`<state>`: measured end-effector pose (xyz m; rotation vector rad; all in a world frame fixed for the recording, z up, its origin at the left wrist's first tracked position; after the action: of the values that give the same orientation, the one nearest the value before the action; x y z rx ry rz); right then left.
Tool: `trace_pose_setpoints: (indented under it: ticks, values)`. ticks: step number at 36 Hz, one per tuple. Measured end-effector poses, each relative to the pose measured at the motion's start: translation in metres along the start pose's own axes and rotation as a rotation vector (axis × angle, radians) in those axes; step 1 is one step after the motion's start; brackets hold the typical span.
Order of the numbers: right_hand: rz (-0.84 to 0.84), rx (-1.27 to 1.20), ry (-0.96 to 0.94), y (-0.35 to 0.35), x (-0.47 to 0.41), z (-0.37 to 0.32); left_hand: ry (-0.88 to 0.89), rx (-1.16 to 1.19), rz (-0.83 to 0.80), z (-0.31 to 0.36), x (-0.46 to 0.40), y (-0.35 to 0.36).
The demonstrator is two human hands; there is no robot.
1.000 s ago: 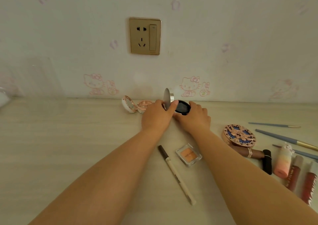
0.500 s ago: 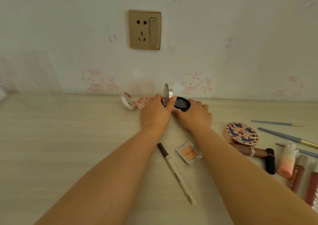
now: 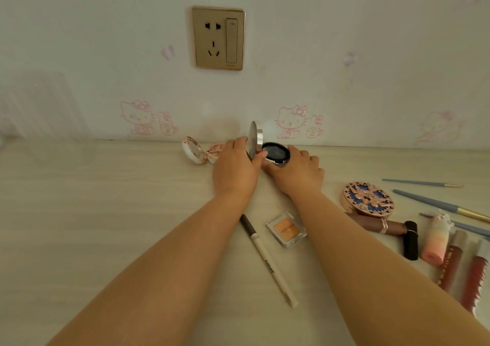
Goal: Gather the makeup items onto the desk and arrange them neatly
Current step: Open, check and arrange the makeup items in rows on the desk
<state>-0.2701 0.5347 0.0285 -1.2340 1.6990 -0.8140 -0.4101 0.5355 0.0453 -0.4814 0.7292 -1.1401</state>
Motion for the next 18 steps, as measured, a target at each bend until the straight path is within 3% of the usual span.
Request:
trace_pose_setpoints:
  ticks: [9, 18]
  values:
    - [0.02, -0.072, 0.006, -0.003, 0.002, 0.002, -0.024, -0.184, 0.035, -0.001, 0.005, -0.002]
    - [0.015, -0.135, -0.002, -0.012, 0.014, 0.002, -0.075, -0.074, 0.037, -0.011, 0.009, -0.007]
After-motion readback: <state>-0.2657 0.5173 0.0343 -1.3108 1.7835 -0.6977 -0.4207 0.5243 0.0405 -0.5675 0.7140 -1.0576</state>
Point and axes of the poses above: each hand's wrist, its own x-axis away from the middle knuckle, its own y-axis out of the palm, z = x × y, the point moved 6 cm from there along -x, towards the middle knuckle, and after that the axes turned 11 degrees about -y, right-handed, at the moved point
